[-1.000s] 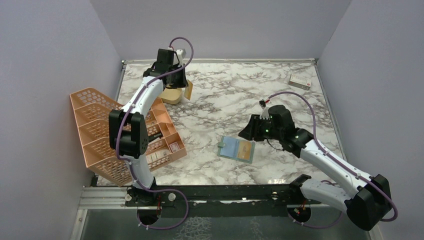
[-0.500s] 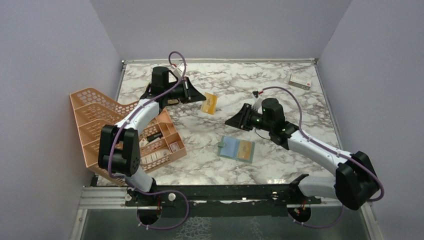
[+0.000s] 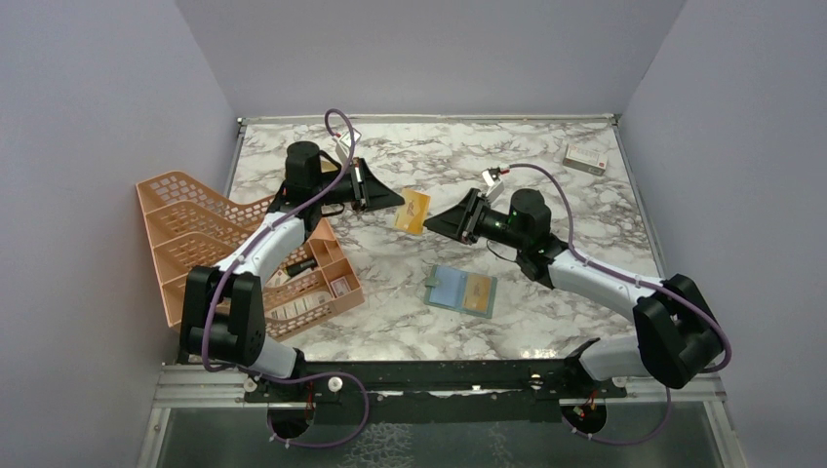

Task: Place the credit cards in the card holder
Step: Pick up the credit card from the storage box.

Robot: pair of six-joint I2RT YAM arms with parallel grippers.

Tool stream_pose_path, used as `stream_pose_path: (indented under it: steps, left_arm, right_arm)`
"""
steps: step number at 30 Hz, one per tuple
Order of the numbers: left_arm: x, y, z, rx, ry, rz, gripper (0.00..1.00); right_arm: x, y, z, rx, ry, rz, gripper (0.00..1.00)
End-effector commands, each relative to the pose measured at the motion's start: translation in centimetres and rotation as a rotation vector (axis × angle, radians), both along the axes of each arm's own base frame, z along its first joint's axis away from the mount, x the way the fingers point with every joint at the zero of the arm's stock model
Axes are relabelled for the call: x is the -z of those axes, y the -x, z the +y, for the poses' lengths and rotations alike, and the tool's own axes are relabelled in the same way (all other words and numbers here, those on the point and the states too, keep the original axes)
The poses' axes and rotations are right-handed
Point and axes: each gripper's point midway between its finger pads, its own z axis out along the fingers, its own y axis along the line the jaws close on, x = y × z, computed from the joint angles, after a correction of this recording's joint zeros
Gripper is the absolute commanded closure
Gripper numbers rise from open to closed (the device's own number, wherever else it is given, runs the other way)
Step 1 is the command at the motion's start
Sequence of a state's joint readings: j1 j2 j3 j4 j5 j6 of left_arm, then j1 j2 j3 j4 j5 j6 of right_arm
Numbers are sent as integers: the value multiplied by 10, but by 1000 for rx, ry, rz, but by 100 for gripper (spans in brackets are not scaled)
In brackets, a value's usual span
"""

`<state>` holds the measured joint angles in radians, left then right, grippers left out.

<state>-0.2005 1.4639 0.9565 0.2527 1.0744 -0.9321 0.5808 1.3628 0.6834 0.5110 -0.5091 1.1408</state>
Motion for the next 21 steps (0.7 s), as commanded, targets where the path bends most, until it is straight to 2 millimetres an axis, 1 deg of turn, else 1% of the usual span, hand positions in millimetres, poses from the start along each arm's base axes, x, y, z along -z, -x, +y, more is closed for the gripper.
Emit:
stream_pose_path:
  steps: [1,6,9,12,16,18,21]
  left_arm:
    - [-11,17,-3,58,34,-28,100]
    - [-11,22,-7,76,42,-22,100]
    - [-12,24,-10,82,48,-17,100]
    - [-13,25,-10,82,49,-20,100]
    - [-12,24,-10,75,49,-20,100]
    - [-11,23,-10,71,48,-17,100]
    - [-11,21,-10,66,48,-12,100]
  right_arm:
    - [-14,5,6,-43,-74,-39,69]
    - [-11,2,8,-43,-71,-30,69]
    - [-10,4,10,-67,-84,-30,71]
    - [-7,6,10,-70,-92,-20,72]
    - [-4,8,7,-58,-86,-11,71]
    - [-6,8,5,-46,-87,-23,74]
    - [-8,10,2,-37,-86,-38,84]
